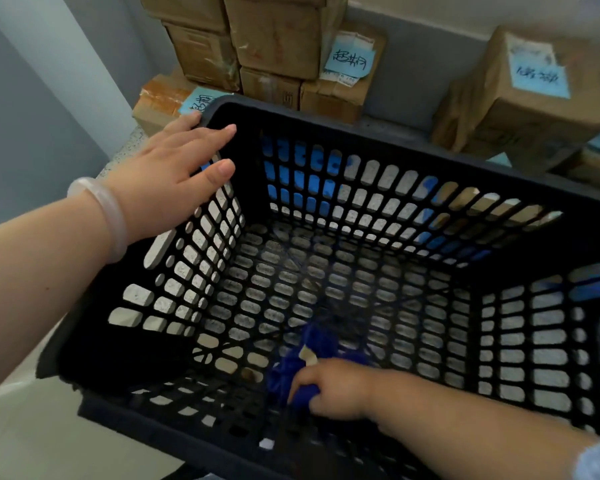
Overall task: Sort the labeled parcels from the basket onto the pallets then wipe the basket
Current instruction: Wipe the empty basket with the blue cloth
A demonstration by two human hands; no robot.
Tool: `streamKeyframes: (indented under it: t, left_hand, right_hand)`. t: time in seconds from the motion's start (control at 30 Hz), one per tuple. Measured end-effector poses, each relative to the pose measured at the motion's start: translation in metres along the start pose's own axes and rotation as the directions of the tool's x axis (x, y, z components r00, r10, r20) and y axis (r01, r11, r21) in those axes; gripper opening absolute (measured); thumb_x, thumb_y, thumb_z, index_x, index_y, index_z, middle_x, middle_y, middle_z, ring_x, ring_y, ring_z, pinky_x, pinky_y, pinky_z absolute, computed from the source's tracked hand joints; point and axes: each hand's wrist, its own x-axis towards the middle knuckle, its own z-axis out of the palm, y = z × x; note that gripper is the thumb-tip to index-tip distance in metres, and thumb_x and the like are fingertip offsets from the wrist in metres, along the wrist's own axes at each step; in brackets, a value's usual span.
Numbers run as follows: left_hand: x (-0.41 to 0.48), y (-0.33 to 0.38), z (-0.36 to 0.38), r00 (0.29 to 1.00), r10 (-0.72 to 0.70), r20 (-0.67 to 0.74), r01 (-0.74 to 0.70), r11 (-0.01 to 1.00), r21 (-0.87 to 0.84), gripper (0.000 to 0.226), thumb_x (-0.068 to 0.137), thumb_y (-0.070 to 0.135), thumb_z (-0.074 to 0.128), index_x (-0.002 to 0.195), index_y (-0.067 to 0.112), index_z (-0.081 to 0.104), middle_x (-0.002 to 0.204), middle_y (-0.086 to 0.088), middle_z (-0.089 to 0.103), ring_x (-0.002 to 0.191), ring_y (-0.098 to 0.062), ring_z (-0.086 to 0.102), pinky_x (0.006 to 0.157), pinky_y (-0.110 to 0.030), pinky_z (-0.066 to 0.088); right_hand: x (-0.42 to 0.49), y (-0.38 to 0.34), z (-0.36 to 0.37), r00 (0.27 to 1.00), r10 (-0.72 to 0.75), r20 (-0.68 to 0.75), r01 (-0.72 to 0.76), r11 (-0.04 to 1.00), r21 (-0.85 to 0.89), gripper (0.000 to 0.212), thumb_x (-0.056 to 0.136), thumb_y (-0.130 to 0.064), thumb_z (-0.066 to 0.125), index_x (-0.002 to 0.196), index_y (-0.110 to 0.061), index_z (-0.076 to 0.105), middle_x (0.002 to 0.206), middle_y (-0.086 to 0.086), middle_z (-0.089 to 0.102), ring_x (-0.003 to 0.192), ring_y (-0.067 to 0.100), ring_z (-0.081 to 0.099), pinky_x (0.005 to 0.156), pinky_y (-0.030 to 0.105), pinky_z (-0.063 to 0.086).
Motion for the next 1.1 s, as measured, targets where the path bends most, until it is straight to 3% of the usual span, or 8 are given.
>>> streamKeyframes:
  t: [0.13, 0.27, 0.37, 0.5, 0.63, 0.77, 0.93, 1.1]
  left_hand:
    - [0.002, 0.006, 0.001, 0.999, 0.024, 0.028, -0.026, 0.998, 0.061, 0.08, 0.082, 0.075, 0.014, 0.153, 0.038, 0.019, 0.159, 0.012, 0.025, 0.148, -0.003, -0.002, 0.118, -0.03, -0.001]
    - [0.0, 0.008, -0.001, 1.0, 0.024, 0.014, -0.025, 0.998, 0.063, 0.081, 0.082, 0.073, 0.015, 0.154, 0.036, 0.02, 0.159, 0.009, 0.026, 0.148, -0.003, 0.0, 0.114, -0.024, -0.003]
    - [0.0, 0.01, -0.001, 1.0, 0.01, 0.002, -0.01, 0.999, 0.043, 0.076, 0.085, 0.069, 0.019, 0.154, 0.036, 0.021, 0.159, 0.009, 0.027, 0.148, -0.002, 0.001, 0.113, -0.023, -0.003]
    - [0.0, 0.012, -0.001, 1.0, 0.01, -0.028, -0.01, 1.0, 0.002, 0.077, 0.085, 0.066, 0.021, 0.153, 0.031, 0.024, 0.158, 0.005, 0.028, 0.148, -0.003, 0.005, 0.112, -0.02, -0.001]
    - [0.002, 0.01, 0.001, 0.999, 0.009, -0.045, -0.009, 1.0, 0.005, 0.073, 0.088, 0.062, 0.022, 0.153, 0.03, 0.025, 0.158, 0.005, 0.03, 0.148, -0.007, 0.008, 0.113, -0.023, 0.002]
    - [0.001, 0.008, 0.002, 0.999, -0.034, -0.033, 0.033, 0.999, -0.037, 0.071, 0.088, 0.065, 0.024, 0.153, 0.036, 0.024, 0.157, 0.004, 0.031, 0.147, -0.016, 0.021, 0.115, -0.028, 0.009]
    - [0.0, 0.012, 0.002, 0.999, -0.04, -0.025, 0.039, 0.998, -0.049, 0.063, 0.098, 0.058, 0.032, 0.154, 0.032, 0.023, 0.158, 0.003, 0.029, 0.146, -0.016, 0.021, 0.112, -0.024, 0.008]
    - [0.001, 0.018, -0.001, 0.997, -0.071, -0.009, 0.07, 0.995, -0.071, 0.063, 0.097, 0.057, 0.031, 0.154, 0.035, 0.021, 0.159, 0.004, 0.027, 0.147, -0.017, 0.019, 0.116, -0.03, 0.009]
  right_hand:
    - [-0.008, 0.005, -0.014, 0.995, 0.035, 0.089, -0.047, 0.988, 0.144, 0.041, 0.09, -0.012, 0.054, 0.126, -0.028, 0.063, 0.135, 0.001, 0.056, 0.123, 0.022, 0.05, 0.095, 0.03, 0.04]
    - [-0.018, 0.021, -0.036, 0.988, -0.107, -0.113, 0.056, 0.92, -0.387, 0.037, 0.089, -0.02, 0.058, 0.125, -0.031, 0.058, 0.125, 0.001, 0.054, 0.113, 0.024, 0.053, 0.088, 0.033, 0.045]
    - [-0.027, 0.043, -0.081, 0.896, -0.216, -0.388, -0.107, 0.744, -0.66, 0.04, 0.092, -0.021, 0.055, 0.131, -0.03, 0.052, 0.124, 0.003, 0.051, 0.113, 0.026, 0.05, 0.085, 0.037, 0.047]
    - [-0.033, 0.081, -0.118, 0.696, -0.106, -0.71, -0.352, 0.812, -0.466, 0.059, 0.096, -0.029, 0.05, 0.151, -0.032, 0.03, 0.15, 0.007, 0.034, 0.125, 0.032, 0.038, 0.1, 0.041, 0.04]
    - [-0.02, 0.096, -0.102, 0.741, -0.002, -0.671, -0.354, 0.848, -0.394, 0.063, 0.095, -0.029, 0.054, 0.152, -0.036, 0.027, 0.163, 0.002, -0.009, 0.13, 0.036, 0.032, 0.104, 0.044, 0.039]
    - [-0.014, 0.094, -0.08, 0.698, 0.04, -0.715, -0.399, 0.851, -0.342, 0.064, 0.093, -0.018, 0.053, 0.151, -0.028, 0.027, 0.16, 0.009, 0.005, 0.125, 0.037, 0.036, 0.101, 0.043, 0.042]
    - [-0.034, 0.081, -0.062, 0.804, 0.15, -0.576, -0.279, 0.949, -0.143, 0.041, 0.09, -0.016, 0.056, 0.13, -0.026, 0.054, 0.129, 0.005, 0.045, 0.109, 0.028, 0.052, 0.093, 0.034, 0.046]
    - [-0.054, 0.034, -0.004, 0.985, 0.165, 0.05, -0.161, 0.984, -0.077, 0.035, 0.091, -0.02, 0.054, 0.121, -0.033, 0.065, 0.126, -0.002, 0.059, 0.116, 0.022, 0.054, 0.099, 0.03, 0.04]
